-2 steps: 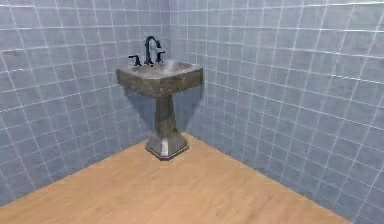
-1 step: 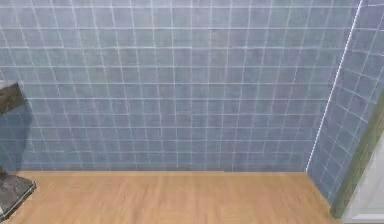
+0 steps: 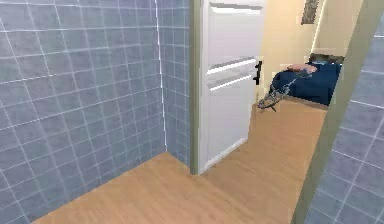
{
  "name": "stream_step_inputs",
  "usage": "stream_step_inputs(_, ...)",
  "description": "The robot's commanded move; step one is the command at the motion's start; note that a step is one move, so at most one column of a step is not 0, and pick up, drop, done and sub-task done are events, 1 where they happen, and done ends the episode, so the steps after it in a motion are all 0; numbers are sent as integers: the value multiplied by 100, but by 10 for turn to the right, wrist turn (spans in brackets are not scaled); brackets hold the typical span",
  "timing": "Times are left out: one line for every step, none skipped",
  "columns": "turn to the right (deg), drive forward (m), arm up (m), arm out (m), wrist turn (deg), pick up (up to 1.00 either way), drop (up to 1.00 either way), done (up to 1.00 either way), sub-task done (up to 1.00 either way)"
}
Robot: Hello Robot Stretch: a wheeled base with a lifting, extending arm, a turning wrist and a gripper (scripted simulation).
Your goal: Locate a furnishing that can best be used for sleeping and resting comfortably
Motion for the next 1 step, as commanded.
stream_step_inputs(210,0,0,0,0,0,0,0,0)
